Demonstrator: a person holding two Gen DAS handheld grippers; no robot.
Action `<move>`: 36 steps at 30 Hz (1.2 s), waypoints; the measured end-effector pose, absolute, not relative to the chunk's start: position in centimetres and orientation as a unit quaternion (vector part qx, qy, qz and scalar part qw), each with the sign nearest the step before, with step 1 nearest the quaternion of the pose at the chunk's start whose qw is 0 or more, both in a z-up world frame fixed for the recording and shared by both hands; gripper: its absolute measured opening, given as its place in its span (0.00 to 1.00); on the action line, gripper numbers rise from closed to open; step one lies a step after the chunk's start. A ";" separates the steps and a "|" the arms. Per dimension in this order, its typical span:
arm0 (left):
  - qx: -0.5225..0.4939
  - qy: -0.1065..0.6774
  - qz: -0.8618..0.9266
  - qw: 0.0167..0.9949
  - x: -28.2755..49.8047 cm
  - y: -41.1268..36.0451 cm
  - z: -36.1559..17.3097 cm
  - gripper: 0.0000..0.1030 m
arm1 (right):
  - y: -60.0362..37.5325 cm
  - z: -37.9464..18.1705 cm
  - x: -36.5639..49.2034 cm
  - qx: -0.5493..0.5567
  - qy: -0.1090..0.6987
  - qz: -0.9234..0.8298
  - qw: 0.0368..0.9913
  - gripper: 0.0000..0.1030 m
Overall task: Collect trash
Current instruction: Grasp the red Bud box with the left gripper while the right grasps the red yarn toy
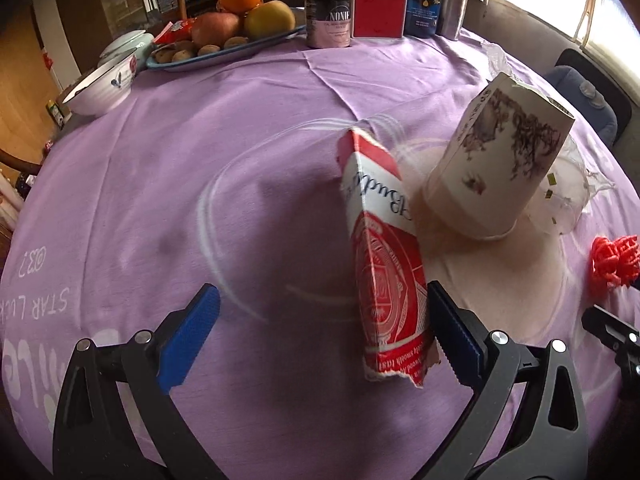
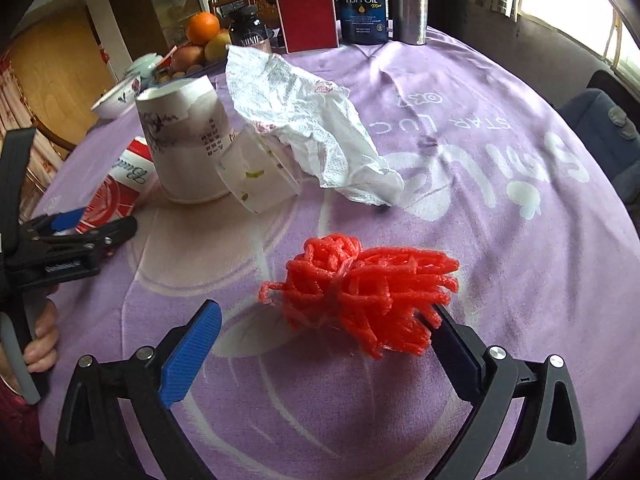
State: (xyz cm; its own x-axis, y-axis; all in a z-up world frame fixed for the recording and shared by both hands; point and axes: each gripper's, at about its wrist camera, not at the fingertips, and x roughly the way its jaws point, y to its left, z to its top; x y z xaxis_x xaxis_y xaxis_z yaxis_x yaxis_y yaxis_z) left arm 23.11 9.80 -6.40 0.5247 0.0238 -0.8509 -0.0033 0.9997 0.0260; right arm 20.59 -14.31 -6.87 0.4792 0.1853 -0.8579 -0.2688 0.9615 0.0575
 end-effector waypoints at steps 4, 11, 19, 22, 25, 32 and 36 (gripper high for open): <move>0.002 0.484 0.005 0.875 23.3 9.8 -6.0 0.92 | -14.0 -7.0 20.6 -0.055 0.495 0.127 0.858 0.96; 0.032 0.443 -0.008 0.896 23.7 8.5 -4.8 0.73 | -14.2 -6.9 20.7 -0.044 0.493 0.131 0.859 0.96; 0.013 0.463 -0.052 0.885 23.4 7.9 -5.1 0.28 | -14.7 -6.8 20.6 -0.029 0.489 0.136 0.861 0.96; 0.018 0.463 -0.060 0.884 23.3 7.4 -5.1 0.28 | -15.2 -6.6 20.5 -0.013 0.484 0.141 0.863 0.96; 0.025 0.467 -0.055 0.882 23.4 7.1 -5.4 0.30 | -15.8 -6.1 20.4 0.011 0.465 0.145 0.873 0.95; 0.038 0.464 -0.033 0.884 23.2 7.0 -5.6 0.42 | -14.9 -5.6 20.0 -0.019 0.448 0.132 0.884 0.67; 0.026 0.460 -0.036 0.887 23.1 7.6 -5.2 0.26 | -15.5 -5.9 20.3 0.003 0.452 0.139 0.881 0.41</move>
